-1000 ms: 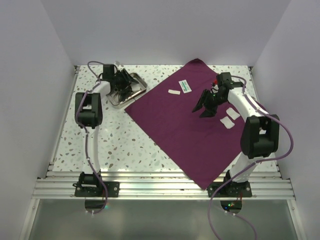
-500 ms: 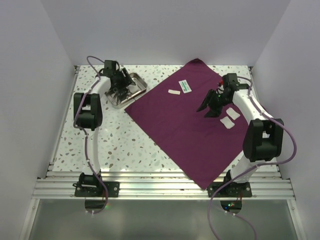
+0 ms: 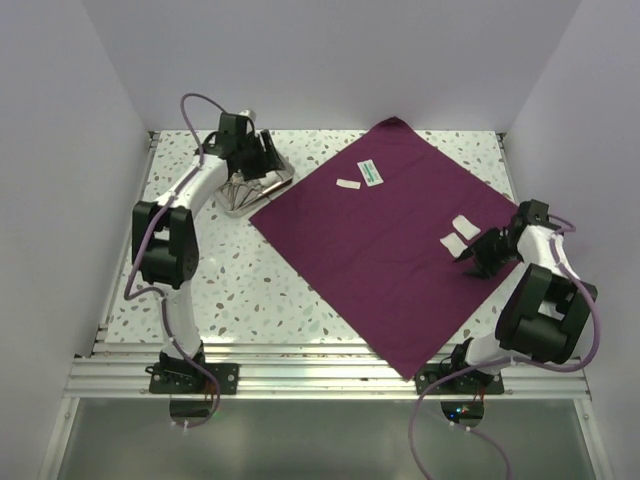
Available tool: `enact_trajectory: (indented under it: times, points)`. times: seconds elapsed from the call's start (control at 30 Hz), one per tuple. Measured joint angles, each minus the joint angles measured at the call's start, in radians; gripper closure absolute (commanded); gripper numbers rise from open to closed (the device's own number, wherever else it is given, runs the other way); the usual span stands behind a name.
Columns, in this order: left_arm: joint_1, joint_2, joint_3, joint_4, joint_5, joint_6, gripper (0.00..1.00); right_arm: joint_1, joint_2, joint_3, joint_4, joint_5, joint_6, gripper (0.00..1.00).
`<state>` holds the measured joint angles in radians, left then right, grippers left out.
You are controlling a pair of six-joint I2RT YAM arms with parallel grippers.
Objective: Prepare the surgical pack
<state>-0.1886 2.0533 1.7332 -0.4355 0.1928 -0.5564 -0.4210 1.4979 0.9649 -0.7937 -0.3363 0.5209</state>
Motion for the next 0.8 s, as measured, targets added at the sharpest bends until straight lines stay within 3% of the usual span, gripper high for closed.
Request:
enact_trajectory:
  times: [0.2, 0.43, 0.8]
  points:
    - [0.010, -0.095, -0.124, 0.004, 0.082, 0.001, 0.39, -0.025, -0.015, -0.044, 0.058, 0.006, -0.020, 0.59]
    - [0.035, -0.131, -0.249, 0.036, 0.146, 0.001, 0.40, -0.025, 0.102, -0.014, 0.160, 0.013, -0.054, 0.60]
    - [0.032, -0.136, -0.262, 0.037, 0.208, 0.027, 0.45, -0.027, 0.216, 0.136, 0.209, 0.041, -0.090, 0.62]
